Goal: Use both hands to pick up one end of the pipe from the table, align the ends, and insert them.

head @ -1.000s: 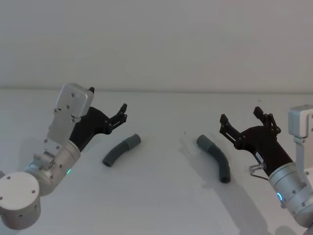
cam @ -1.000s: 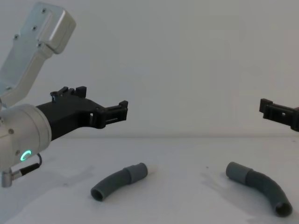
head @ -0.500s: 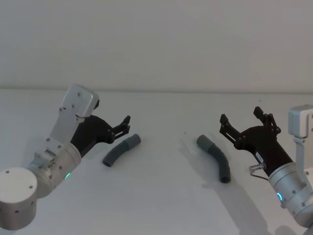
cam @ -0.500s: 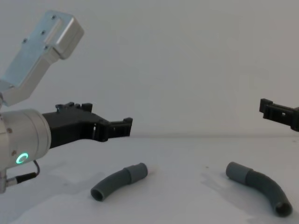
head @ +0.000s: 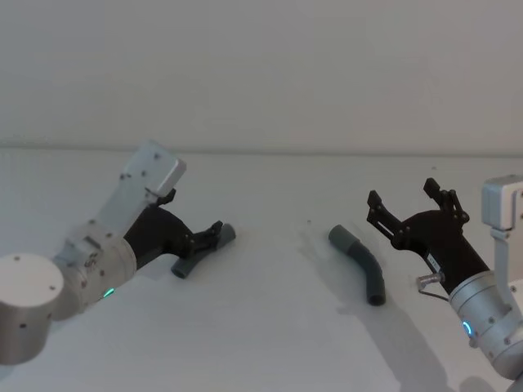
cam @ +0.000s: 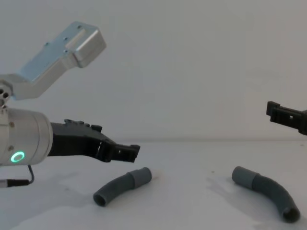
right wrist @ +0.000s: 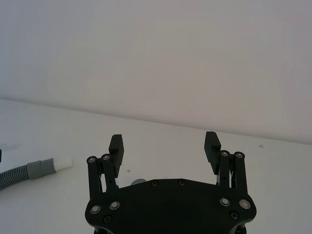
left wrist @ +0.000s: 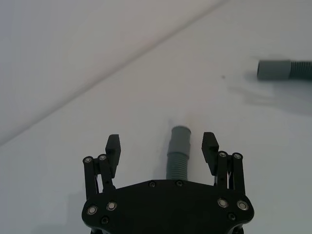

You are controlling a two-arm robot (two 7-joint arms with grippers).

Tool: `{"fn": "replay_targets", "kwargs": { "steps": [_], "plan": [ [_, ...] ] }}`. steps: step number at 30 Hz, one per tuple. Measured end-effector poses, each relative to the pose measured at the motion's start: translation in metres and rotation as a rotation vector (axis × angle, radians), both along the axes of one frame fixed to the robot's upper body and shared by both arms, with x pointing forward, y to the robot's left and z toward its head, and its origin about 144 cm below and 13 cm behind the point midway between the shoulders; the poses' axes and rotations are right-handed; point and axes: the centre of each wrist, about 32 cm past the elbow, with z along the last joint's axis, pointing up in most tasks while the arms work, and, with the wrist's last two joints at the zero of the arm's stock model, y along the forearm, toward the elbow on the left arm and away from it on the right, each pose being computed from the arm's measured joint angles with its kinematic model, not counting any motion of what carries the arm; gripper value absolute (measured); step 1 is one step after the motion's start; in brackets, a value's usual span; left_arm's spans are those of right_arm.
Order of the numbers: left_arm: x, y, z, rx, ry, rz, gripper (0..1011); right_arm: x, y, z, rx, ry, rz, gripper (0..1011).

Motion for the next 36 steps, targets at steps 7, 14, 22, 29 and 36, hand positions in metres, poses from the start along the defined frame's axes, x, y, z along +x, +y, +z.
{"fn": "replay_targets", "kwargs": {
  "steps": [7, 14, 22, 29, 36],
  "plan": [
    [0.007, 0.000, 0.009, 0.057, 0.057, -0.033, 1001, 0.000, 0.000, 0.000, 0.000, 0.000, 0.000, 1003],
    [0.016, 0.000, 0.013, 0.081, 0.103, -0.054, 1001, 0.000, 0.000, 0.000, 0.000, 0.000, 0.000, 1003],
    [0.024, 0.000, 0.012, 0.078, 0.129, -0.064, 1001, 0.000, 0.000, 0.000, 0.000, 0.000, 0.000, 1003],
    [0.032, -0.001, 0.008, 0.059, 0.146, -0.071, 1001, 0.000, 0.000, 0.000, 0.000, 0.000, 0.000, 1003],
    [0.039, -0.003, 0.003, 0.041, 0.164, -0.072, 1001, 0.000, 0.000, 0.000, 0.000, 0.000, 0.000, 1003]
  ]
}}
